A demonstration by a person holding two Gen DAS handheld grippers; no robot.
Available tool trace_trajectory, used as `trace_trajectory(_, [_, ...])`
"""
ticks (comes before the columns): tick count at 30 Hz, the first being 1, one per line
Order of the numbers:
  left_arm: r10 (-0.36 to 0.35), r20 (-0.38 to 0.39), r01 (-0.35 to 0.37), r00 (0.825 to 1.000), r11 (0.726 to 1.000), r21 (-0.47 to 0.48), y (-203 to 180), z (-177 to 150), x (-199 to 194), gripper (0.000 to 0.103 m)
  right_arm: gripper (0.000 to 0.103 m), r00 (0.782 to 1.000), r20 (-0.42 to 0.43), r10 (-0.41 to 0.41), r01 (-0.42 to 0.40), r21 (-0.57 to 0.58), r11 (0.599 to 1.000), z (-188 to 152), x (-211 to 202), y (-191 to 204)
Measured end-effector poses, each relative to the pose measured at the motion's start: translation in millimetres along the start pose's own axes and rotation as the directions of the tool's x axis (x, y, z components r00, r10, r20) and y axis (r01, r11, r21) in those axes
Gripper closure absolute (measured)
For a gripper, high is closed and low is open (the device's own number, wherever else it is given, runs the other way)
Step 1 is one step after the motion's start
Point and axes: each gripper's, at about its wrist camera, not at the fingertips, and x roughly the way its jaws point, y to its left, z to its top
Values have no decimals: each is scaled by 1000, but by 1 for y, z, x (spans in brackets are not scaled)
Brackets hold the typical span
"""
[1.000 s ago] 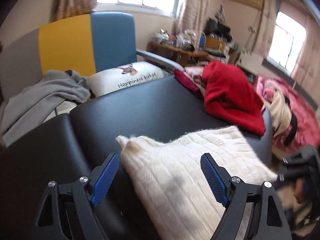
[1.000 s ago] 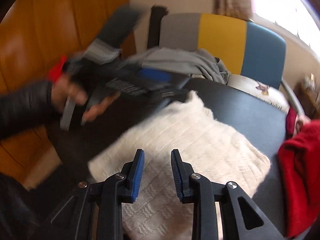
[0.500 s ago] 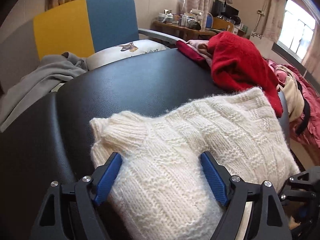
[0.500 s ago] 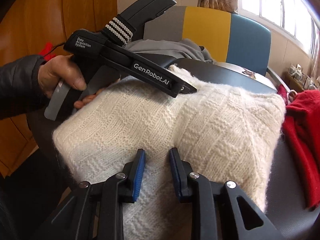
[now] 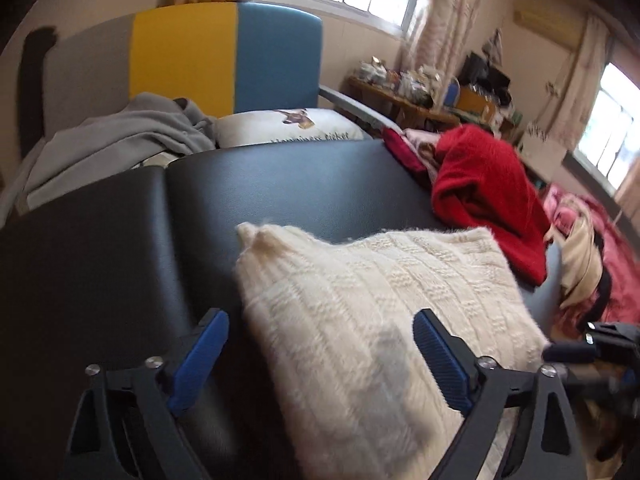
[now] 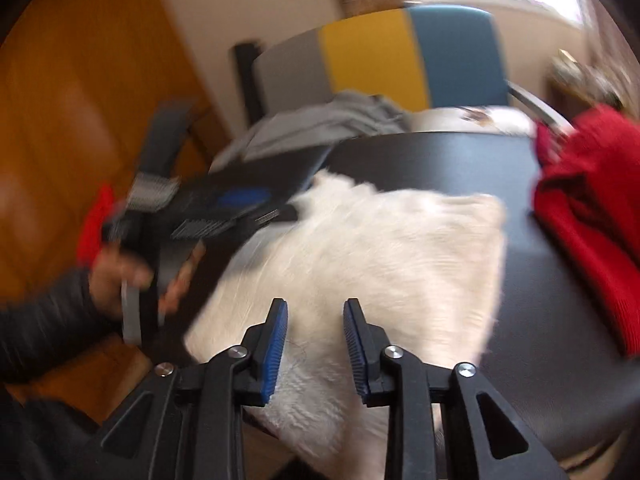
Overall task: Fold clothes
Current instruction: 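Grasp the folded sweater with the right gripper while the left gripper grasps its other side, then carry the sweater with both grippers and lower it onto the red garment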
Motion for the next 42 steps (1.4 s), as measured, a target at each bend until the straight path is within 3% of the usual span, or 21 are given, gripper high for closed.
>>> trace_trajectory(2, [-45, -7, 44, 999, 997, -64, 13, -11, -4, 0, 61, 1000, 7, 24, -25, 128, 992, 1, -10, -31])
trace_trajectory(4, [-90, -11, 88, 996, 988, -128, 27, -23, -8, 0, 36, 999, -21, 32, -26, 246, 969, -2, -9, -61])
trace_trajectory(9, [-201, -9, 191, 979, 939, -285, 61, -52, -19, 0, 24, 991, -115, 74, -28, 359, 933, -7, 23, -98])
trace_trajectory(10, [-217, -9, 205, 976, 933, -297, 61, -52, -17, 0, 17, 988, -128, 85, -33, 363, 931, -6, 30, -99])
trace_trajectory(13, [-256, -14, 239, 967, 922, -305, 55, -47, -2, 0, 15, 978, -159, 137, -66, 387, 920, -4, 54, -105])
trace_trajectory(15, [-281, -17, 262, 960, 914, -310, 50, -43, 7, 0, 7, 971, -145, 188, -115, 403, 908, -2, 66, -108])
trace_trajectory(18, [-316, -29, 291, 948, 902, -319, 43, -38, 22, 0, 7, 960, -112, 258, -185, 441, 878, 2, 77, -114])
trace_trajectory(21, [-341, -62, 306, 938, 900, -311, 32, -32, 36, 0, 6, 957, -125, 260, -186, 422, 887, 6, 84, -109])
trace_trajectory(23, [-345, -71, 309, 936, 900, -308, 25, -33, 37, 18, 19, 962, -148, 231, -164, 366, 916, 9, 89, -101])
trace_trajectory(24, [-347, -76, 308, 935, 899, -311, 23, -34, 38, 25, 31, 963, -152, 223, -156, 358, 921, 9, 91, -98])
trace_trajectory(26, [-343, -55, 307, 938, 892, -332, 25, -38, 27, 40, 37, 968, -141, 207, -148, 344, 927, 10, 91, -91])
trace_trajectory(28, [-318, -22, 293, 948, 895, -337, 30, -44, 7, 46, 42, 969, -135, 205, -154, 316, 936, 13, 93, -78])
trace_trajectory(31, [-262, 42, 260, 964, 904, -339, 43, -57, -37, 48, 45, 952, -158, 262, -213, 274, 938, 19, 105, -46])
trace_trajectory(36, [-131, 177, 192, 976, 897, -399, 84, -87, -131, 49, 46, 883, -208, 421, -385, 191, 903, 36, 144, 36])
trace_trajectory(39, [2, 287, 126, 958, 894, -430, 108, -102, -203, 49, 47, 820, -253, 514, -503, 112, 857, 55, 172, 109])
trace_trajectory(42, [170, 373, 22, 912, 888, -459, 130, -112, -276, 49, 47, 759, -293, 582, -603, 20, 797, 83, 196, 190])
